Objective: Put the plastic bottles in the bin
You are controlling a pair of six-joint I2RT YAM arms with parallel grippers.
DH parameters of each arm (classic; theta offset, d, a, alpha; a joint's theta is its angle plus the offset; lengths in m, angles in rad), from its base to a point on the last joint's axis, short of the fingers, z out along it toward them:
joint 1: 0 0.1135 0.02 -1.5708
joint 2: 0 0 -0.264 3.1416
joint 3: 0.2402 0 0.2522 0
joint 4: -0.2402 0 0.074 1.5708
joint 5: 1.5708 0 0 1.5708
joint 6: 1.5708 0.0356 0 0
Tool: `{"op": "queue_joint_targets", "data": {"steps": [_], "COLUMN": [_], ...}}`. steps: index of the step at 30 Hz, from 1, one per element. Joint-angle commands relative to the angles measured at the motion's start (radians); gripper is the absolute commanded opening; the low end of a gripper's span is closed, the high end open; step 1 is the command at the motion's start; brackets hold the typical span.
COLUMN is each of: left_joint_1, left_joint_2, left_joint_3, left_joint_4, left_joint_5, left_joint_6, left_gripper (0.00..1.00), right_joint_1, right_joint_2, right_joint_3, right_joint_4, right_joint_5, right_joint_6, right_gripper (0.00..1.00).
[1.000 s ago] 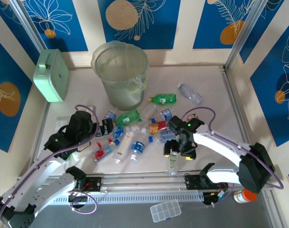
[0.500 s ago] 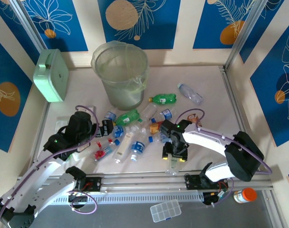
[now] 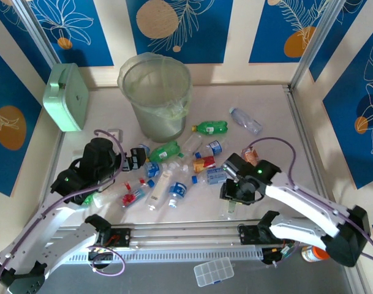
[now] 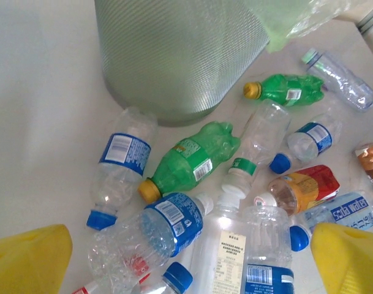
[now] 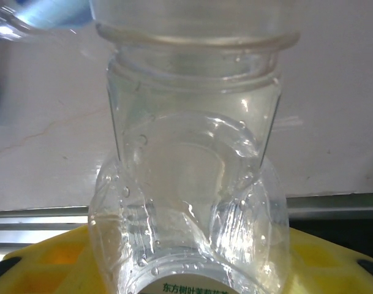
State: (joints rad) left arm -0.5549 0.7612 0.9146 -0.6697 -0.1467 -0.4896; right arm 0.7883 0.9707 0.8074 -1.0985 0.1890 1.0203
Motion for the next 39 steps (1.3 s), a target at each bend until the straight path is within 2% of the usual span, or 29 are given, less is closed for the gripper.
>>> {"op": "queue_joint_targets", "data": {"steps": [1, 5, 9, 12, 16, 20, 28, 32, 39], "left_joint_1": [-0.004, -0.004, -0.004, -0.005, -0.004, -0.010, -0.019, -0.021, -0.024], "left_joint_2": [-0.038, -0.087, -0.099, -0.091, -0.089, -0.084, -0.074, -0.076, -0.072], "left_joint_3": [0.030, 0.022, 0.059, 0.087, 0.121, 0.156, 0.177, 0.176, 0.161], "left_joint_4": [0.021, 0.086, 0.082, 0.059, 0.017, -0.020, -0.045, -0.054, -0.045], "left_joint_5": [0.000, 0.081, 0.094, 0.097, 0.080, 0.066, 0.050, 0.036, 0.038], "left_joint_6": [0.048, 0.086, 0.082, 0.080, 0.083, 0.099, 0.111, 0.120, 0.120], "left_gripper": [0.99, 0.99, 0.99, 0.99, 0.99, 0.99, 0.99, 0.99, 0.99], "right_joint_1": [0.003, -0.044, -0.145, -0.189, -0.193, -0.210, -0.189, -0.181, -0.154], "right_joint_2": [-0.097, -0.112, 0.042, 0.199, 0.417, 0.638, 1.139, 1.203, 1.323], "right_joint_3": [0.101, 0.205, 0.387, 0.558, 0.844, 1.134, 1.831, 1.823, 1.880], "right_joint_4": [0.029, 0.287, 0.482, 0.563, 0.560, 0.539, 0.263, 0.323, 0.298], "right_joint_5": [0.088, 0.059, -0.053, -0.114, -0.108, -0.137, -0.106, -0.101, -0.061], "right_joint_6": [-0.070, -0.275, -0.412, -0.481, -0.582, -0.613, -0.658, -0.675, -0.703], "right_gripper": [0.50, 0.50, 0.50, 0.49, 0.50, 0.50, 0.50, 0.50, 0.51]}}
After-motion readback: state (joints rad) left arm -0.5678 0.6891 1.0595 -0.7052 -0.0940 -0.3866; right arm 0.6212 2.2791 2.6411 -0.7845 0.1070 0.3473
